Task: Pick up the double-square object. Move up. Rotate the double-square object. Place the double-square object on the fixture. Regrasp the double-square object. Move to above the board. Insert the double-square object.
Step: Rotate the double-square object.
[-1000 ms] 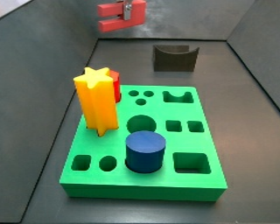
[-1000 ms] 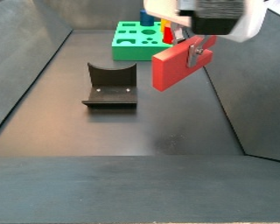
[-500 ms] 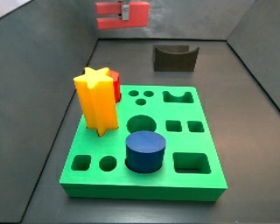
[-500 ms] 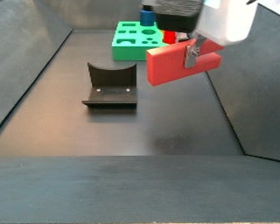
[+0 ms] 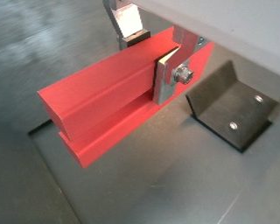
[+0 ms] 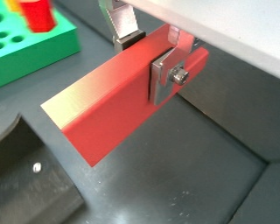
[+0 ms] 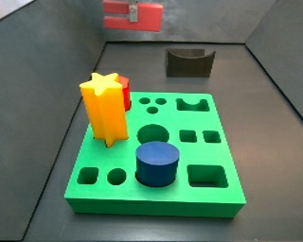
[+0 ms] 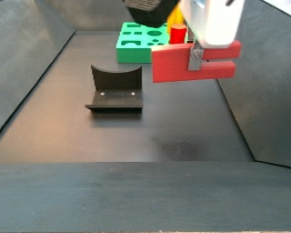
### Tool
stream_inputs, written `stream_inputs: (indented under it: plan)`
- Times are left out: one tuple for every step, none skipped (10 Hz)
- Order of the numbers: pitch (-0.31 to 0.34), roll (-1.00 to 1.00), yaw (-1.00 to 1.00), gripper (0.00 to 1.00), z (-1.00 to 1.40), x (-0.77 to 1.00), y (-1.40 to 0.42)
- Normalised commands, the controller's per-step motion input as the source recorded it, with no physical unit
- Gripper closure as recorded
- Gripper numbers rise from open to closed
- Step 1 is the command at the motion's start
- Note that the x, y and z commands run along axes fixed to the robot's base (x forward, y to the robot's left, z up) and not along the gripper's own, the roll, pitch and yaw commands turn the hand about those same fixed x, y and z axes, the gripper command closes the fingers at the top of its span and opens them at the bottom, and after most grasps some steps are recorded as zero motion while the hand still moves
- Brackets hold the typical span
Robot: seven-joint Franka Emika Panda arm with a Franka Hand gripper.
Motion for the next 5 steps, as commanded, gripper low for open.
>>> stream_inputs:
  plan:
    - [-0.003,-0.01,-1.0,1.0,-0.02,0.01,0.02]
    - [-0.003,-0.01,-1.0,1.0,-0.02,0.01,0.02]
    - [-0.003,-0.01,-1.0,1.0,-0.02,0.01,0.02]
    - [-0.003,-0.01,-1.0,1.0,-0.02,0.01,0.02]
    - [-0.003,-0.01,-1.0,1.0,-0.02,0.01,0.02]
